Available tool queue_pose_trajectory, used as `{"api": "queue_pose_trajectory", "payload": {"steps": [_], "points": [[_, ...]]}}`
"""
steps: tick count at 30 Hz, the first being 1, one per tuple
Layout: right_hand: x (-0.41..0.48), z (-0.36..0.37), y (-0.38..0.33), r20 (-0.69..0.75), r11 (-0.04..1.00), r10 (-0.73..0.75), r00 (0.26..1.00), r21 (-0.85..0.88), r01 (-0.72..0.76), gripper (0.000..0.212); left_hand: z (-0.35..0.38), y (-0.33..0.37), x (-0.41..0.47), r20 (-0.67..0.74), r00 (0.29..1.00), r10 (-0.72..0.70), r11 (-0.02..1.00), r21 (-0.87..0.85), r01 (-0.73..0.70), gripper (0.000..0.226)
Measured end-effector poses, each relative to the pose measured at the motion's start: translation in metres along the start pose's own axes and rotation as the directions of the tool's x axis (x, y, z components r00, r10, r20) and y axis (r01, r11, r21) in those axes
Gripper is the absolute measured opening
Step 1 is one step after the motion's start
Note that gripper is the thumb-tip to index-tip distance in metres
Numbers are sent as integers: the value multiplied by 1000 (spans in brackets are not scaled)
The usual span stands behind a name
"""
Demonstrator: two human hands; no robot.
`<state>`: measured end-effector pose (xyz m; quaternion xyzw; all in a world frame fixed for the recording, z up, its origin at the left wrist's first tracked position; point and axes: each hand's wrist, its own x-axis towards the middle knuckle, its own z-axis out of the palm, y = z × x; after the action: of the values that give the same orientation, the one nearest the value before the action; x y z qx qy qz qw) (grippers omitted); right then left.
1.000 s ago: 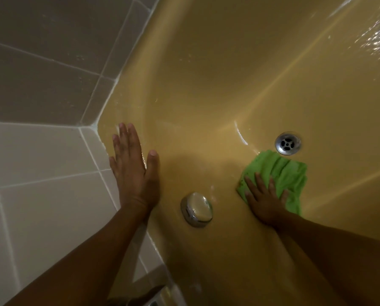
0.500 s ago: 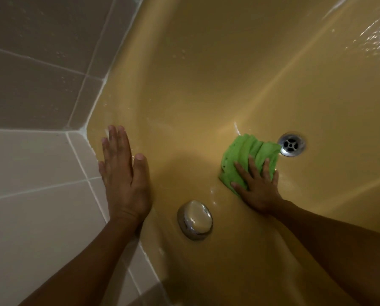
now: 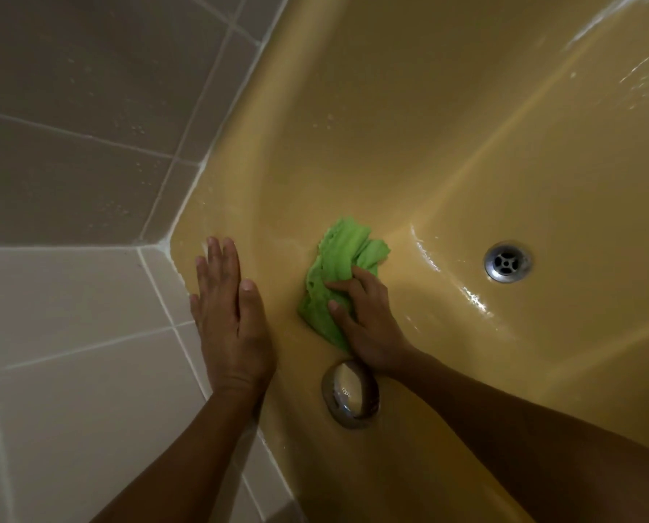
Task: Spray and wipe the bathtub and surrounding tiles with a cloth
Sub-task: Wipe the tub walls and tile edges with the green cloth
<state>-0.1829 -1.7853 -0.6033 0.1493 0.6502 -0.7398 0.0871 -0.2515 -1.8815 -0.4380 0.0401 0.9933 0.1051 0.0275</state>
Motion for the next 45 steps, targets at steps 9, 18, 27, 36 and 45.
{"api": "queue_pose_trajectory", "payload": {"steps": [9, 18, 27, 36, 45], "points": [[33, 8, -30, 143, 986, 148, 979, -94, -135, 58, 1, -3, 6, -20, 1000, -12, 1000, -24, 12, 55], [8, -1, -9, 216, 999, -38, 976, -3, 40, 68, 1, -4, 24, -35, 996, -79, 996, -43, 78, 57], [80, 28, -83, -33, 996, 45, 998, 84, -42, 67, 0, -6, 33, -49, 997, -60, 997, -45, 58, 55], [70, 17, -32, 57, 998, 26, 998, 59, -29, 67, -3, -4, 42, -18, 1000, -1, 998, -61, 0, 57], [127, 5, -63, -204, 962, 188, 961, 237, -138, 64, -1, 10, 72, 37, 988, 148, 989, 0, -148, 59]]}}
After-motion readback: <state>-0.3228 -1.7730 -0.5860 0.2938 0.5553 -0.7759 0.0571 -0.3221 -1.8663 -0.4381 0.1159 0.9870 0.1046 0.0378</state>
